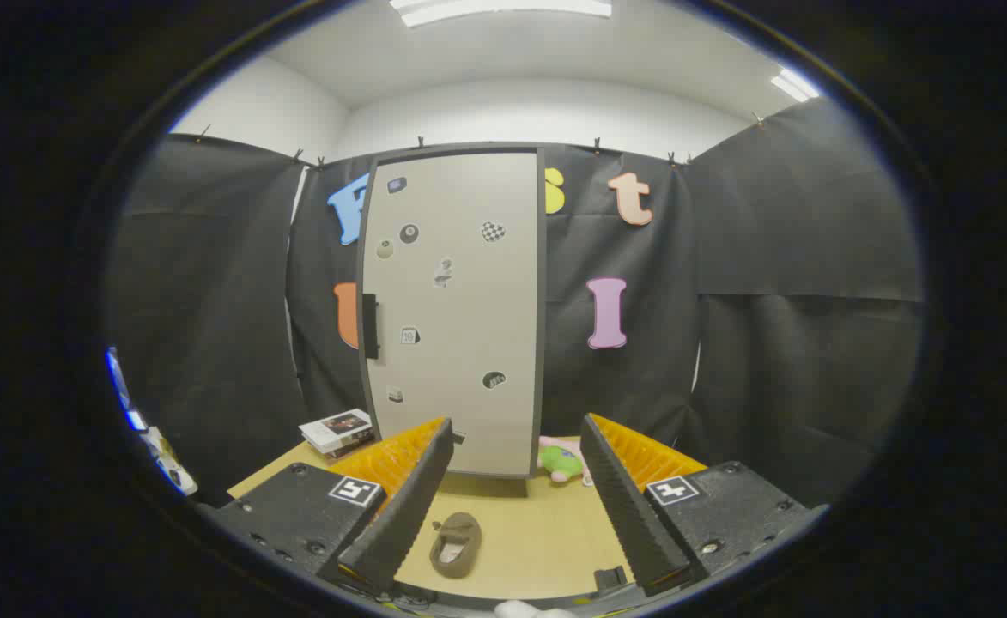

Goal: Open the shoe cabinet door, grab the shoes and put them into the shoe cabinet, then close the shoe cabinet door.

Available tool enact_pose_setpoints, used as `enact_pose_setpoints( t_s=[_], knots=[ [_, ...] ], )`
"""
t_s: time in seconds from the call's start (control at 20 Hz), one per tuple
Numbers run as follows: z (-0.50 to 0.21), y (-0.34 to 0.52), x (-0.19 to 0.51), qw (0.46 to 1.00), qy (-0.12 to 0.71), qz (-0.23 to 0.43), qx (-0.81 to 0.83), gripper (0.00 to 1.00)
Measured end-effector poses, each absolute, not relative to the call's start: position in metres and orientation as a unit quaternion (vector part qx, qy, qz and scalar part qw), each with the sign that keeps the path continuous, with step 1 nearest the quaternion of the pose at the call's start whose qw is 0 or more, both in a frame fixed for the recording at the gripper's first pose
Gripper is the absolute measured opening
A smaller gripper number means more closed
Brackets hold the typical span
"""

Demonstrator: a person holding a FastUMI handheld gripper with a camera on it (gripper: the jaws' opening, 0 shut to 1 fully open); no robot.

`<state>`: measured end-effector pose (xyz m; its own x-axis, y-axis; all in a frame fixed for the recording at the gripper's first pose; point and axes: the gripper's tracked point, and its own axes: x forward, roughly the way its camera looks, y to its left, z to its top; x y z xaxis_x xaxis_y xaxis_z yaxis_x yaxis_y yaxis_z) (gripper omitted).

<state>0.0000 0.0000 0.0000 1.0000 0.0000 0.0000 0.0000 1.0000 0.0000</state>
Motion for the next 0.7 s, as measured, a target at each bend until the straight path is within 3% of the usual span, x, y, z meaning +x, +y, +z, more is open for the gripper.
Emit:
enact_pose_setpoints(
  t_s=[0.7],
  knots=[
    [0.0004, 0.0043, -0.0001, 1.000, 0.002, -0.009, -0.002, 0.98]
  ],
)
